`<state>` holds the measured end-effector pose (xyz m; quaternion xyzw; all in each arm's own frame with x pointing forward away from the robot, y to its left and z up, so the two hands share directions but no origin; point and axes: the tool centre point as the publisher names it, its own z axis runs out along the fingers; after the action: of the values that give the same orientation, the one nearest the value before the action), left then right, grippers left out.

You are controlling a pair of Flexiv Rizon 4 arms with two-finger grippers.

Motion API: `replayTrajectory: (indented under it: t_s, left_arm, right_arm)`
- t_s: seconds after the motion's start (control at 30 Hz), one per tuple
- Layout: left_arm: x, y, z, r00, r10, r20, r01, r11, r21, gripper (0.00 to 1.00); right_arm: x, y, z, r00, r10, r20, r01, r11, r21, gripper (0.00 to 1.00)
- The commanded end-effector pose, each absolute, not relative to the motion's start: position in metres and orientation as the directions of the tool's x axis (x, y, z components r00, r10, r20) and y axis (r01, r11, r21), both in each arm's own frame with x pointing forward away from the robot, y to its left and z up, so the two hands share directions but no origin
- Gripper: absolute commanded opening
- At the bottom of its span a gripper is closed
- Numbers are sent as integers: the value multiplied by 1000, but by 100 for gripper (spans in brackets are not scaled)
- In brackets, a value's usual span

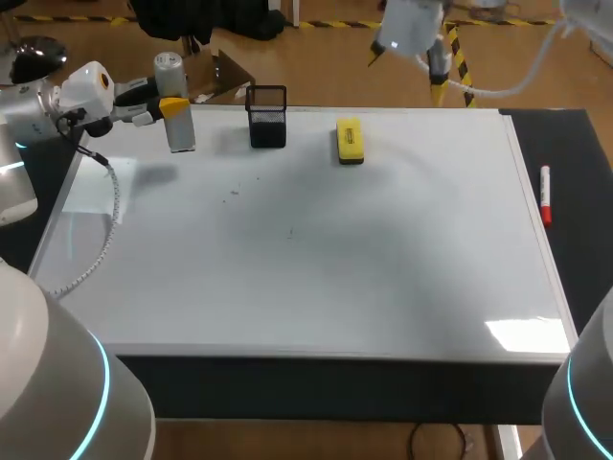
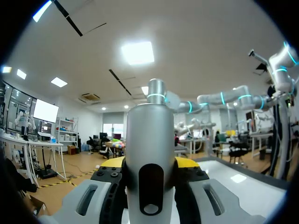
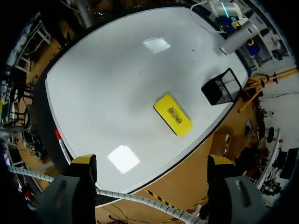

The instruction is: Pick up the inspection probe, press it on each red-marked spot on the whiteboard one by one, put down the probe, pick up the eraser, and wipe off all the red marks.

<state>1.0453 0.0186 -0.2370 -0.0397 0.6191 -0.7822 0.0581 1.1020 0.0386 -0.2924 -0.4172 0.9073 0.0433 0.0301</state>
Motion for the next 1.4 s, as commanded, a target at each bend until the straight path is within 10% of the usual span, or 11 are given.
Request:
replayTrajectory:
  t_s: [0.03, 1.4]
  left_arm:
    - [1045, 18, -235, -990, -140, -9, 41, -225, -974, 0]
    - [1045, 18, -235, -990, -140, -9, 41, -225, -974, 0]
  right_arm:
    - [1112, 22, -264, -719, -690, -84, -692, 701, 174, 100]
    - [1106, -17, -259, -813, -498, -302, -581, 667, 467, 100]
